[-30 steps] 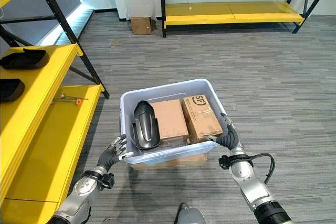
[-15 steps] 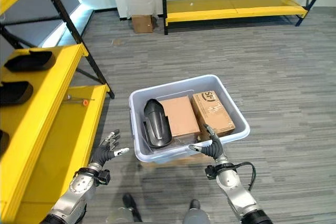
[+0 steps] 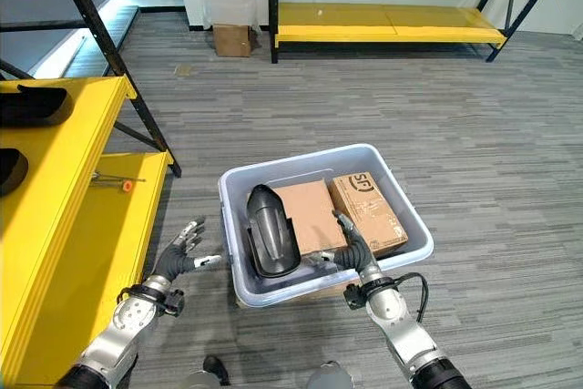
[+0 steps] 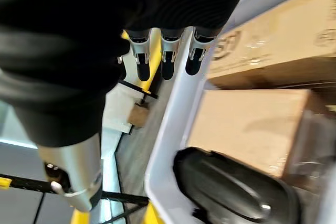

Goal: Move parts from the plastic box to the shelf.

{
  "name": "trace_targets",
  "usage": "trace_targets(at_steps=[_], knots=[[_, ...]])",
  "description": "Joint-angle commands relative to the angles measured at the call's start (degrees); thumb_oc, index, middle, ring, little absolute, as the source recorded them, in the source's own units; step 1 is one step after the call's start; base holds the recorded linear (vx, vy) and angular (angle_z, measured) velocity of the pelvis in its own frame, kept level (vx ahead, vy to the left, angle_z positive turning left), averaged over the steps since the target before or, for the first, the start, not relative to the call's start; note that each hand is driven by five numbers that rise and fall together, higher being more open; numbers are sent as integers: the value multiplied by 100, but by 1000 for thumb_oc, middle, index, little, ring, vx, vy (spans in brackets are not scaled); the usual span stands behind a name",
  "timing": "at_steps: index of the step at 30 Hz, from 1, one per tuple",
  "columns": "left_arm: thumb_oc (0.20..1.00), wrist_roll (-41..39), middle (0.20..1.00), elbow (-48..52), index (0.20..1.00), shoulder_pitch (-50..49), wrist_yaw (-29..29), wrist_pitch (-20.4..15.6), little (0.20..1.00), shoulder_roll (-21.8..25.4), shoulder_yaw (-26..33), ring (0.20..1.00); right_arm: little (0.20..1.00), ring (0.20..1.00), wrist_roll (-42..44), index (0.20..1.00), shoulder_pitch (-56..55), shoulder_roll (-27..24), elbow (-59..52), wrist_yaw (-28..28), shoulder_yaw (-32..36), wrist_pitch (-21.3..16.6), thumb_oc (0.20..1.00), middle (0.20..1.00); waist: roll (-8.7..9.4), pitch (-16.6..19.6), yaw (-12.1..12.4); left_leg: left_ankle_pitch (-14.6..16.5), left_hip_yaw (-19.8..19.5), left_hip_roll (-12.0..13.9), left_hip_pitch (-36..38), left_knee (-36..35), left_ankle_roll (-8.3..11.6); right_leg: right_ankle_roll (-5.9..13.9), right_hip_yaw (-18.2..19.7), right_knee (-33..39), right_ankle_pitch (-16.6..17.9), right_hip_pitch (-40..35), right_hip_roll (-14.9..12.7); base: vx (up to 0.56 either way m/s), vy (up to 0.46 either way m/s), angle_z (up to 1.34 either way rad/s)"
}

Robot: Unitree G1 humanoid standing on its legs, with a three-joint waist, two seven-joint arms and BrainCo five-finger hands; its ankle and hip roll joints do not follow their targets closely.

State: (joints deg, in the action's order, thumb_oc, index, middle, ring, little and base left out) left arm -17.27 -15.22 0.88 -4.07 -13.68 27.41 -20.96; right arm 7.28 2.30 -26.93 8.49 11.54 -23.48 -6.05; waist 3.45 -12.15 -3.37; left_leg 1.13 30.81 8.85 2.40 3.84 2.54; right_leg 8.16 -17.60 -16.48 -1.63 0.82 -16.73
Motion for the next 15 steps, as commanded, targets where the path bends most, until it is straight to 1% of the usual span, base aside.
trace_targets(at_steps=[1, 2, 3, 4, 5, 6, 7, 8, 9, 10, 12, 15], knots=[[1000, 245, 1000, 389, 1000, 72, -205, -347, 1000, 5, -31, 1000, 1000, 1000, 105, 1000, 64, 107, -74, -11, 26, -461, 1000, 1000, -103, 12, 119, -35, -284, -299, -241, -214, -262, 30, -217, -198, -494, 198, 667, -71, -297, -1], [1000, 295, 1000, 455, 1000, 299, -395, -208, 1000, 23, -119, 1000, 1000, 1000, 114, 1000, 147, 121, -78, -7, -29, -540, 1000, 1000, -98, -92, 104, -22, -334, -246, -253, -145, -228, 144, -103, 237, -217, 237, 442, -110, -388, 10], [1000, 293, 1000, 477, 1000, 509, -563, -168, 1000, 33, -214, 1000, 1000, 1000, 97, 1000, 192, 168, -87, 5, -66, -605, 1000, 1000, -105, -226, 58, 64, -376, -180, -196, -94, -214, 278, 134, 467, 277, 437, 142, -64, -438, 21], [1000, 372, 1000, 487, 1000, 600, -760, -109, 1000, 11, -275, 1000, 1000, 1000, 101, 1000, 206, 194, -140, -47, -92, -589, 1000, 1000, -114, -286, 12, 86, -334, -73, -156, -73, -177, 357, 213, 571, 308, 466, 108, 10, -369, 21], [1000, 443, 1000, 489, 1000, 631, -865, -70, 1000, 5, -287, 1000, 1000, 1000, 90, 1000, 207, 197, -179, -68, -117, -564, 1000, 1000, -103, -297, 3, 57, -291, -15, -160, -59, -158, 368, 201, 640, 330, 482, 116, 79, -284, 14], [1000, 541, 1000, 497, 1000, 650, -1006, -11, 1000, -22, -310, 1000, 1000, 1000, 98, 1000, 211, 190, -250, -117, -134, -470, 1000, 1000, -88, -313, 8, 69, -247, 72, -144, 8, -99, 401, 113, 702, 302, 410, 126, 87, -252, 12], [1000, 591, 1000, 514, 1000, 657, -1150, 15, 1000, -52, -318, 1000, 1000, 1000, 143, 1000, 235, 163, -319, -179, -160, -383, 1000, 1000, -63, -323, 38, 44, -194, 161, -164, 75, -49, 389, 3, 753, 284, 354, 149, 88, -227, 7], [1000, 570, 1000, 540, 1000, 649, -1219, 33, 1000, -71, -317, 1000, 1000, 1000, 173, 1000, 247, 142, -367, -212, -178, -342, 1000, 1000, -44, -329, 66, 34, -180, 221, -200, 133, -12, 356, -65, 786, 264, 317, 178, 99, -278, 4], [1000, 484, 1000, 610, 1000, 618, -1379, 136, 1000, -121, -290, 1000, 1000, 1000, 181, 1000, 251, 105, -451, -274, -215, -269, 1000, 1000, -3, -332, 118, 20, -188, 333, -273, 251, 63, 276, -173, 857, 218, 236, 254, 130, -327, -1], [1000, 341, 1000, 616, 1000, 625, -1619, 325, 1000, -217, -252, 1000, 1000, 1000, 208, 1000, 272, 57, -517, -321, -267, -208, 1000, 1000, 69, -328, 170, -16, -236, 442, -326, 320, 127, 177, -236, 908, 154, 146, 336, 117, -284, -16], [1000, 290, 1000, 606, 1000, 634, -1684, 405, 1000, -248, -227, 1000, 1000, 1000, 202, 1000, 278, 34, -539, -328, -278, -211, 1000, 1000, 88, -333, 176, -35, -259, 482, -345, 335, 154, 142, -257, 930, 131, 116, 365, 70, -149, -34], [1000, 348, 1000, 545, 1000, 660, -1990, 501, 1000, -430, -111, 1000, 1000, 1000, 308, 1000, 310, -6, -629, -301, -321, -104, 1000, 1000, 170, -319, 208, -114, -315, 649, -369, 350, 266, 27, -356, 1017, 54, -18, 437, 113, -149, -21]])
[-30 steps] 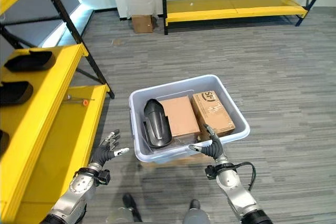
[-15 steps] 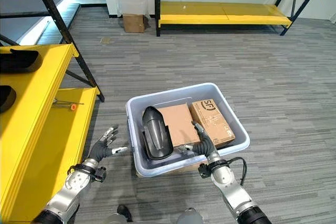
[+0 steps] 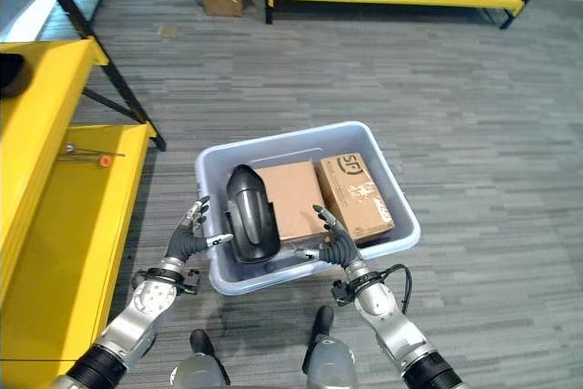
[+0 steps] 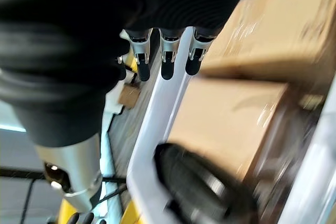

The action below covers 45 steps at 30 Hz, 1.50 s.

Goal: Move parts from the plastic box to the shelf.

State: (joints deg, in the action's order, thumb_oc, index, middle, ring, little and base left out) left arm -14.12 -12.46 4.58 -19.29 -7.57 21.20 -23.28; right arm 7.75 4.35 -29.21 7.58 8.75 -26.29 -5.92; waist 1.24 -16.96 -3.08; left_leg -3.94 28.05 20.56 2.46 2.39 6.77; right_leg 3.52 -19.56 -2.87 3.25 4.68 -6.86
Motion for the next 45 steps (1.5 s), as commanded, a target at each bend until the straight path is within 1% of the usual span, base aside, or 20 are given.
trace_targets(at_steps=[1, 4, 6, 7, 9, 10, 11, 15, 16, 18, 19, 22, 25, 30, 31, 33, 35, 36, 43, 45], knots=[[1000, -14, 1000, 218, 1000, 323, -526, -93, 1000, 106, 193, 1000, 1000, 1000, 249, 1000, 107, 211, -564, 20, -36, -115, 1000, 1000, 415, 165, 171, 370, -49, -466, -371, 509, -125, 449, -181, -310, -452, -448, -518, 132, -119, -8], [1000, 33, 1000, 213, 1000, 403, -606, -109, 1000, 41, 262, 1000, 1000, 1000, 309, 1000, 106, 199, -665, 90, -4, -160, 1000, 1000, 454, 169, 137, 368, -20, -386, -385, 557, -85, 407, -204, -306, -476, -450, -469, 75, -96, 0], [1000, -4, 1000, 207, 1000, 610, -750, -22, 1000, 13, 292, 1000, 1000, 1000, 299, 1000, 159, 225, -747, 200, 60, -324, 1000, 1000, 513, 99, 78, 369, 18, -279, -490, 659, -33, 365, -201, -357, -512, -361, -405, 13, -111, 6], [1000, 47, 1000, 134, 1000, 763, -976, 4, 1000, -28, 286, 1000, 1000, 1000, 316, 1000, 205, 258, -803, 291, 87, -387, 1000, 1000, 543, 44, 31, 385, 38, -224, -549, 726, -11, 349, -178, -387, -532, -299, -371, -7, -72, 6], [1000, 27, 1000, 77, 1000, 856, -1085, 34, 1000, -50, 283, 1000, 1000, 1000, 330, 1000, 231, 278, -830, 337, 104, -403, 1000, 1000, 558, 11, 4, 397, 50, -192, -581, 766, -1, 345, -167, -411, -541, -255, -354, -31, -59, 6], [1000, 52, 1000, -61, 1000, 1106, -1365, 165, 1000, -84, 289, 1000, 1000, 1000, 372, 1000, 343, 319, -894, 400, 170, -417, 1000, 1000, 596, -95, -62, 403, 87, -108, -694, 851, 38, 347, -136, -464, -547, -116, -322, -73, -66, 6], [1000, -99, 1000, -132, 1000, 1221, -1511, 142, 1000, -111, 309, 1000, 1000, 1000, 342, 1000, 399, 334, -914, 385, 194, -375, 1000, 1000, 606, -145, -91, 400, 91, -75, -750, 881, 60, 350, -119, -489, -553, -46, -312, -87, -54, 1], [1000, -259, 1000, -256, 1000, 1520, -1972, 174, 1000, -228, 365, 1000, 1000, 1000, 376, 1000, 473, 380, -921, 609, 231, -225, 1000, 1000, 629, -306, -178, 411, 101, 4, -899, 980, 102, 355, -53, -506, -554, 94, -282, -56, -15, -12], [1000, -262, 1000, -356, 1000, 1675, -2151, 206, 1000, -267, 403, 1000, 1000, 1000, 402, 1000, 528, 394, -852, 639, 254, -224, 1000, 1000, 660, -379, -211, 413, 108, 40, -968, 1022, 119, 369, -39, -515, -540, 168, -273, -62, -32, -1], [1000, -233, 1000, -489, 1000, 1864, -2298, 258, 1000, -303, 443, 1000, 1000, 1000, 376, 1000, 553, 403, -848, 644, 314, -221, 1000, 1000, 712, -475, -256, 420, 118, 90, -1079, 1086, 146, 384, -23, -542, -529, 283, -256, -85, -48, -1], [1000, -260, 1000, -543, 1000, 1953, -2314, 387, 1000, -317, 461, 1000, 1000, 1000, 400, 1000, 559, 395, -849, 628, 335, -211, 1000, 1000, 740, -526, -278, 427, 121, 116, -1145, 1132, 157, 388, -16, -558, -528, 342, -250, -99, -63, -5], [1000, -292, 1000, -820, 1000, 2189, -2398, 432, 1000, -344, 481, 1000, 1000, 1000, 497, 1000, 604, 370, -909, 570, 377, -174, 1000, 1000, 820, -683, -342, 451, 107, 209, -1364, 1308, 193, 384, 0, -649, -531, 530, -233, -78, -49, 0], [1000, -263, 1000, -1177, 1000, 2468, -2391, 398, 1000, -345, 506, 1000, 1000, 1000, 535, 1000, 666, 323, -1009, 499, 403, -110, 1000, 1000, 898, -837, -424, 464, 130, 304, -1549, 1446, 233, 378, 4, -740, -540, 730, -227, -78, -30, -3], [1000, -246, 1000, -1657, 1000, 2825, -2597, 331, 1000, -368, 516, 1000, 1000, 1000, 559, 1000, 789, 263, -1111, 494, 407, -18, 1000, 1000, 987, -1016, -519, 440, 160, 436, -1763, 1624, 296, 360, -4, -841, -544, 955, -218, -48, -23, -6], [1000, -24, 1000, -1883, 1000, 3010, -2737, 269, 1000, -342, 528, 1000, 1000, 1000, 534, 1000, 832, 241, -1116, 582, 404, -19, 1000, 1000, 1037, -1086, -557, 438, 166, 486, -1842, 1698, 323, 355, -11, -870, -547, 1033, -211, -35, -36, -3], [1000, -5, 1000, -2001, 1000, 3126, -2752, 164, 1000, -302, 526, 1000, 1000, 1000, 542, 1000, 848, 216, -1109, 616, 422, -43, 1000, 1000, 1062, -1126, -577, 437, 166, 512, -1884, 1732, 339, 355, -15, -875, -534, 1073, -207, -28, -39, -7], [1000, 92, 1000, -2047, 1000, 3271, -2822, 238, 1000, -264, 574, 1000, 1000, 1000, 562, 1000, 899, 184, -1095, 683, 492, -68, 1000, 1000, 1109, -1223, -603, 445, 175, 555, -1996, 1843, 362, 363, -17, -912, -526, 1184, -215, -30, -43, -4], [1000, 100, 1000, -2091, 1000, 3323, -2761, 248, 1000, -247, 567, 1000, 1000, 1000, 567, 1000, 928, 175, -1105, 701, 517, -40, 1000, 1000, 1127, -1255, -612, 445, 185, 575, -2029, 1877, 372, 365, -27, -936, -525, 1224, -222, 0, 0, 0], [1000, 161, 1000, -2335, 1000, 3581, -2808, 258, 1000, -256, 513, 1000, 1000, 1000, 644, 1000, 1066, 105, -1105, 719, 543, 80, 1000, 1000, 1166, -1283, -693, 443, 241, 643, -2246, 2010, 419, 359, -33, -1046, -537, 1522, -253, -2, -3, 1], [1000, 172, 1000, -2432, 1000, 3701, -2976, 353, 1000, -257, 535, 1000, 1000, 1000, 671, 1000, 1099, 88, -1074, 689, 559, 94, 1000, 1000, 1184, -1283, -733, 451, 251, 651, -2352, 2055, 431, 362, -27, -1108, -540, 1664, -267, 0, 0, 0]])
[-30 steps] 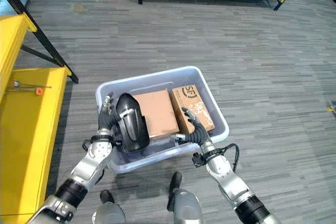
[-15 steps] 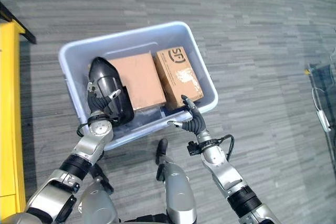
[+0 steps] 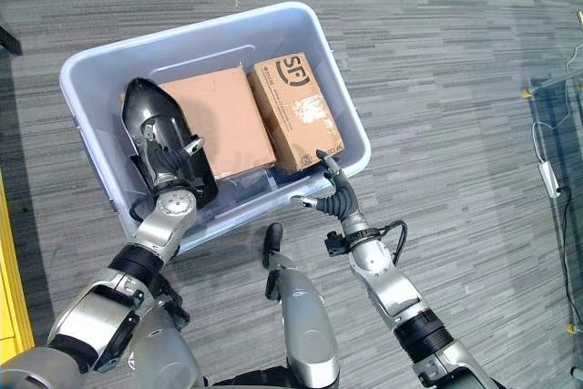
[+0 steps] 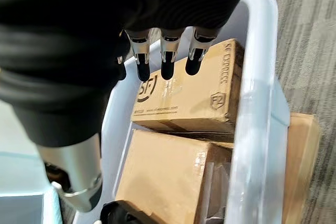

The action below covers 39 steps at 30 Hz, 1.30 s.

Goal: Move parts from the plastic box to the shelf.

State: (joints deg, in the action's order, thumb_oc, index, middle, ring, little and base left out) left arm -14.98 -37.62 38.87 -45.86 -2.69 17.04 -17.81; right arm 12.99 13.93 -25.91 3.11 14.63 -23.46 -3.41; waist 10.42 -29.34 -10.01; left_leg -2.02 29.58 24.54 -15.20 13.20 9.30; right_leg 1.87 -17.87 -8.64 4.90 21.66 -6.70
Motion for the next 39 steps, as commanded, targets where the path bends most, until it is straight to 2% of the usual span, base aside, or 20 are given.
trace_targets(at_steps=[1, 3, 10, 16, 18, 23, 25, 27, 28, 39], knots=[[1000, 270, 1000, 34, 1000, 319, -394, -78, 1000, 172, -18, 1000, 1000, 1000, 164, 1000, 149, -247, -612, 106, 263, -155, 1000, 1000, 271, -46, -56, 251, 97, 261, -625, 995, 187, 526, -197, -552, -710, 10, -287, 0, 0, 0], [1000, -21, 1000, -218, 1000, 532, -466, -11, 1000, 218, 60, 1000, 1000, 1000, 208, 1000, 242, -259, -574, 125, 213, -108, 1000, 1000, 303, -46, -97, 230, 105, 289, -719, 1050, 224, 522, -208, -601, -719, 117, -300, 0, 0, 0], [1000, -213, 1000, -680, 1000, 1030, -346, 40, 1000, 458, 178, 1000, 1000, 1000, 324, 1000, 330, -332, -537, 112, 216, -28, 1000, 1000, 337, -46, -212, 232, 125, 351, -956, 1176, 260, 510, -199, -737, -734, 402, -351, 1, -5, 0], [1000, -89, 1000, -956, 1000, 1429, -78, 256, 1000, 549, 32, 1000, 1000, 1000, 388, 1000, 484, -336, -593, 144, 210, 165, 1000, 1000, 355, -46, -304, 259, 131, 390, -1247, 1278, 265, 497, -206, -908, -731, 759, -408, 2, -5, 0], [1000, 123, 1000, -1156, 1000, 1617, 161, 298, 1000, 597, -106, 1000, 1000, 1000, 442, 1000, 603, -358, -611, 226, 188, 257, 1000, 1000, 366, -46, -356, 266, 150, 411, -1442, 1377, 267, 479, -196, -1031, -722, 1007, -447, 10, -37, 1], [1000, 459, 1000, -1251, 1000, 1768, 290, 388, 1000, 621, -266, 1000, 1000, 1000, 514, 1000, 735, -369, -559, 277, 194, 326, 1000, 1000, 356, -46, -389, 283, 147, 410, -1611, 1432, 269, 468, -185, -1076, -690, 1194, -469, 0, -3, -1], [1000, 835, 1000, -1308, 1000, 1871, 422, 446, 1000, 671, -421, 1000, 1000, 1000, 541, 1000, 780, -387, -535, 274, 180, 320, 1000, 1000, 360, -46, -418, 279, 142, 417, -1703, 1465, 282, 457, -175, -1087, -668, 1294, -460, 0, 0, 0], [1000, 874, 1000, -1327, 1000, 1932, 614, 446, 1000, 708, -486, 1000, 1000, 1000, 550, 1000, 785, -405, -548, 262, 187, 327, 1000, 1000, 358, -46, -438, 288, 148, 423, -1749, 1480, 281, 451, -165, -1100, -660, 1349, -458, 0, 0, 0], [1000, 1166, 1000, -1317, 1000, 1954, 887, 456, 1000, 723, -639, 1000, 1000, 1000, 578, 1000, 774, -448, -571, 241, 212, 351, 1000, 1000, 339, -46, -470, 298, 168, 423, -1798, 1488, 278, 444, -160, -1104, -640, 1417, -465, 0, 0, 0], [1000, 1504, 1000, -1315, 1000, 2019, 1039, 236, 1000, 624, -1041, 1000, 1000, 1000, 505, 1000, 866, -464, -430, 215, 185, 214, 1000, 1000, 256, -46, -543, 254, 195, 398, -2006, 1467, 297, 431, -137, -1134, -583, 1688, -483, -1, 3, 0]])
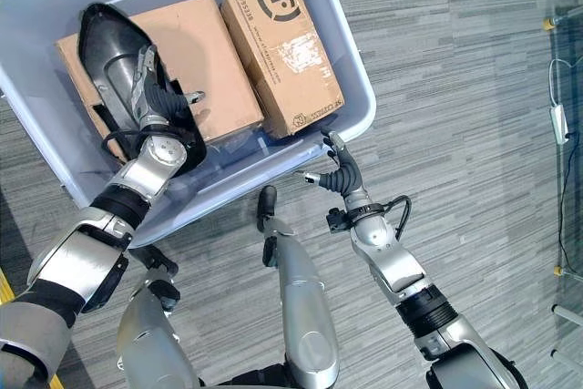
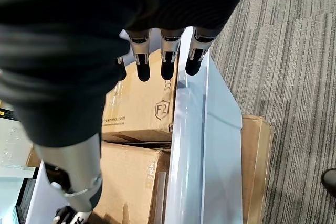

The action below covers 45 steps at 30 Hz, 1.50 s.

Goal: Move parts from the plastic box to the shelf.

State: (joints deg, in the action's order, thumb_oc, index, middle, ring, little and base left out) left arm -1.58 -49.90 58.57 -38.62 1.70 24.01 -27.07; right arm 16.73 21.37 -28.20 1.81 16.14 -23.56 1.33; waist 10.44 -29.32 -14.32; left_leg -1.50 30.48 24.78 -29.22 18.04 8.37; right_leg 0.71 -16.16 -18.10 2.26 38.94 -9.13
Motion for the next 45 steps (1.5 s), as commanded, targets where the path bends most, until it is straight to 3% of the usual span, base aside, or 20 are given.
trace_targets(at_steps=[1, 4, 13, 15, 20, 23, 27, 32, 35, 37, 39, 40, 41, 42, 45], knots=[[1000, 133, 1000, -79, 1000, 59, 338, -220, 1000, -81, -133, 1000, 1000, 1000, 125, 1000, 120, -229, -297, 65, 191, -267, 1000, 1000, 255, -47, -113, 207, 102, 373, -617, 981, 391, 548, -307, -186, -314, -30, -241, 0, 0, 0], [1000, 301, 1000, -23, 1000, 65, 493, -445, 1000, -152, -205, 1000, 1000, 1000, 100, 1000, 105, -200, -298, 80, 173, -291, 1000, 1000, 248, -47, -126, 208, 105, 366, -646, 981, 390, 546, -305, -204, -311, 9, -236, 0, 0, 0], [1000, 978, 1000, 242, 1000, 30, 461, -630, 1000, -303, -473, 1000, 1000, 1000, 78, 1000, 69, -196, -306, 63, 165, -319, 1000, 1000, 245, -47, -146, 150, 139, 391, -650, 941, 406, 544, -332, -186, -284, 32, -227, 0, 0, 0], [1000, 1693, 1000, 379, 1000, 57, -129, -711, 1000, -263, -541, 1000, 1000, 1000, 75, 1000, 17, -215, -314, 28, 149, -364, 1000, 1000, 234, -47, -147, 127, 178, 405, -565, 911, 410, 537, -337, -180, -295, -24, -219, 0, 0, 0], [1000, 2301, 1000, 562, 1000, 62, -735, -976, 1000, -79, -539, 1000, 1000, 1000, 78, 1000, -135, -266, -284, 10, 145, -535, 1000, 1000, 197, -47, -121, 94, 189, 382, -481, 888, 413, 531, -340, -183, -327, -85, -218, 0, 0, 0], [1000, 3084, 1000, 991, 1000, 9, -1577, -1047, 1000, 273, -577, 1000, 1000, 1000, 33, 1000, -266, -354, -269, 12, 112, -703, 1000, 1000, 93, -47, -34, 5, 141, 331, -369, 816, 443, 525, -365, -176, -378, -185, -244, -2, 5, -2], [1000, 3331, 1000, 1049, 1000, 53, -1983, -1124, 1000, 444, -613, 1000, 1000, 1000, 36, 1000, -283, -384, -190, 16, 48, -818, 1000, 1000, 40, -47, 1, -25, 105, 300, -306, 749, 455, 523, -374, -180, -400, -224, -267, -16, 8, 5], [1000, 3287, 1000, 1146, 1000, 95, -2600, -1394, 1000, 565, -555, 1000, 1000, 1000, -41, 1000, -317, -407, -135, 89, -59, -958, 1000, 1000, 1, -47, 36, -50, 74, 283, -251, 718, 458, 513, -374, -198, -440, -265, -281, -9, -4, 4], [1000, 3085, 1000, 1467, 1000, 3, -3257, -1762, 1000, 633, -232, 1000, 1000, 1000, -102, 1000, -464, -367, -125, 180, -78, -1076, 1000, 1000, -41, -47, 118, -61, 26, 238, -177, 670, 445, 508, -395, -184, -476, -342, -286, -10, -34, 2], [1000, 2846, 1000, 1618, 1000, -90, -3306, -1857, 1000, 614, -110, 1000, 1000, 1000, -101, 1000, -506, -354, -157, 190, -55, -1071, 1000, 1000, -49, -47, 149, -45, 4, 226, -160, 654, 437, 517, -417, -173, -478, -369, -295, -10, -54, 2], [1000, 2358, 1000, 1762, 1000, -272, -3115, -1941, 1000, 510, 95, 1000, 1000, 1000, -127, 1000, -527, -313, -190, 243, -59, -1029, 1000, 1000, -62, -47, 205, -53, -33, 211, -130, 632, 438, 528, -445, -152, -499, -424, -290, -13, -82, 3], [1000, 1367, 1000, 1835, 1000, -615, -2450, -2016, 1000, 254, 313, 1000, 1000, 1000, -155, 1000, -528, -201, -195, 324, -59, -993, 1000, 1000, -60, -47, 291, -112, -90, 219, -103, 605, 466, 534, -517, -114, -509, -509, -270, -12, -86, 3], [1000, 1340, 1000, 1847, 1000, -620, -2424, -2009, 1000, 263, 319, 1000, 1000, 1000, -155, 1000, -533, -203, -198, 324, -60, -991, 1000, 1000, -64, -47, 289, -112, -94, 223, -100, 605, 468, 534, -521, -110, -509, -516, -267, -21, -137, 9], [1000, 665, 1000, 1880, 1000, -922, -1987, -1958, 1000, 23, 426, 1000, 1000, 1000, -167, 1000, -520, -112, -181, 352, -42, -945, 1000, 1000, -51, -47, 348, -134, -113, 238, -70, 582, 473, 542, -583, -88, -513, -579, -253, -10, -74, 12], [1000, -150, 1000, 1910, 1000, -1370, -1455, -1804, 1000, -404, 560, 1000, 1000, 1000, -173, 1000, -546, -10, -243, 331, -3, -873, 1000, 1000, -10, -47, 386, -191, -114, 312, -55, 595, 496, 542, -644, -55, -525, -659, -222, -9, -90, 12]])
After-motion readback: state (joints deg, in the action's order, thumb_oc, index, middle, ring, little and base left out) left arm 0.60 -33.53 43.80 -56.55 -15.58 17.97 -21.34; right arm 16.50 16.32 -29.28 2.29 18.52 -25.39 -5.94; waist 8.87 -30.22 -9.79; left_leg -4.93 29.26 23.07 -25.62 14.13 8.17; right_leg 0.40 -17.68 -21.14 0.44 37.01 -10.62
